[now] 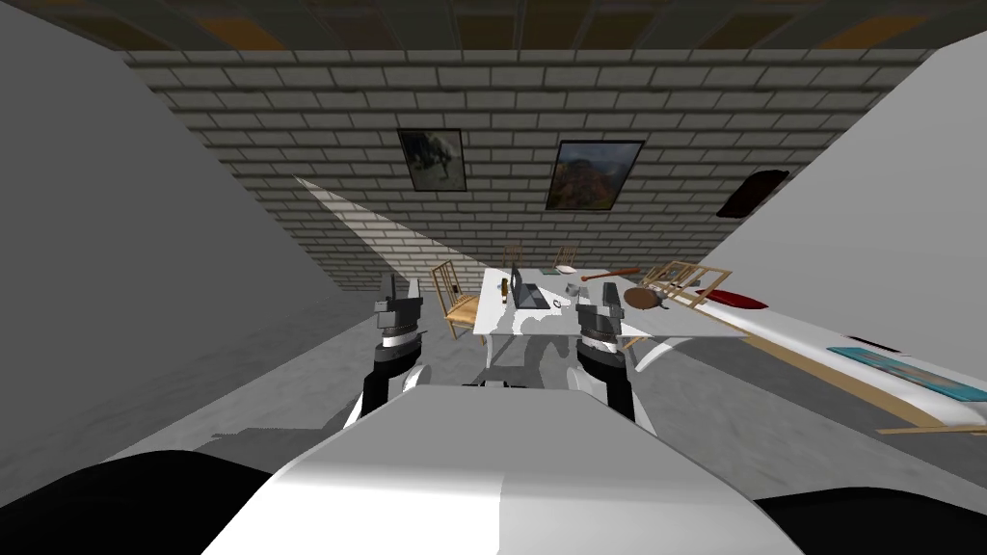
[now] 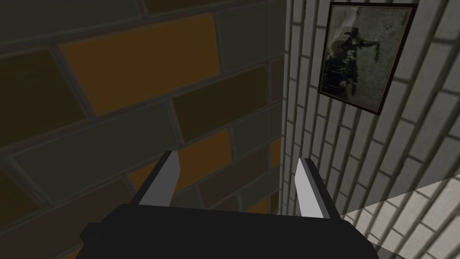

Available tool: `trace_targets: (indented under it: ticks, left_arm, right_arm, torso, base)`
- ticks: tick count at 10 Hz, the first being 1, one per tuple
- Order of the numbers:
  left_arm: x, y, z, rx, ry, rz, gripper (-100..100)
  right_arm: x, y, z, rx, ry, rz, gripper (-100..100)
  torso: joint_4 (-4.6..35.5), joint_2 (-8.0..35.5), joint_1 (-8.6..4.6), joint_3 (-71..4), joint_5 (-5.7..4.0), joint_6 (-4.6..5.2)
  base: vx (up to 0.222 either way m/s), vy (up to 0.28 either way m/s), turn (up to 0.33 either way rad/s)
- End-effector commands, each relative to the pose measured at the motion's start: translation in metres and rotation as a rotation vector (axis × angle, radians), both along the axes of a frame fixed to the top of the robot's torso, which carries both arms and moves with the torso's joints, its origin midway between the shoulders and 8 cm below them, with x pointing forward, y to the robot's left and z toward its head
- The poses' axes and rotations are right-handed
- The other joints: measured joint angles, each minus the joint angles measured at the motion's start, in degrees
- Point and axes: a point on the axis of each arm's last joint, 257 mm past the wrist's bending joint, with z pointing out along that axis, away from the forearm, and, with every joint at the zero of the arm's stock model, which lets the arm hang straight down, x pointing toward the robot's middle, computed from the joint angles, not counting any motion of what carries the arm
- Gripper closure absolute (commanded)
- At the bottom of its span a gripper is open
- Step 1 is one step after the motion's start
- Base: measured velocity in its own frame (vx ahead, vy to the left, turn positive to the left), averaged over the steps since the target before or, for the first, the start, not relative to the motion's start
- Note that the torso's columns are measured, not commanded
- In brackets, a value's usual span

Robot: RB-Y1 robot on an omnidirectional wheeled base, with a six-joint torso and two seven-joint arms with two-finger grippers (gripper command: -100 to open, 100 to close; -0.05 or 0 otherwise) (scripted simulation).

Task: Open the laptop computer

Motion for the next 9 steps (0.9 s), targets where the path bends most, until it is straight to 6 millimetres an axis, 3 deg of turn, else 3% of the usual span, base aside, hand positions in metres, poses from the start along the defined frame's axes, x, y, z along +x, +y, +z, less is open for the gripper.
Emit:
trace_targets:
  ticks: [1, 3, 9]
  left_arm:
    - [0.0, 0.0, 0.0, 0.0, 0.0, 0.0, 0]
    - [0.0, 0.0, 0.0, 0.0, 0.001, 0.0, 0]
    - [0.0, 0.0, 0.0, 0.0, 0.001, 0.0, 0]
  right_arm:
    - [0.005, 0.006, -0.003, -0.046, 0.016, 0.012, -100]
    - [0.017, 0.014, -0.009, -0.118, 0.044, 0.019, -100]
    - [0.071, 0.038, -0.041, -0.377, 0.138, -0.048, -100]
  torso:
    - [4.23, 4.23, 0.0, -8.46, 0.0, 0.0]
    - [6.68, 6.71, 0.02, -13.52, 0.01, 0.0]
    - [6.92, 6.9, 0.01, -13.84, 0.0, 0.0]
  base:
    - [0.0, 0.0, 0.0]
    - [-0.009, 0.013, -0.002]
    - [-0.015, 0.029, -0.002]
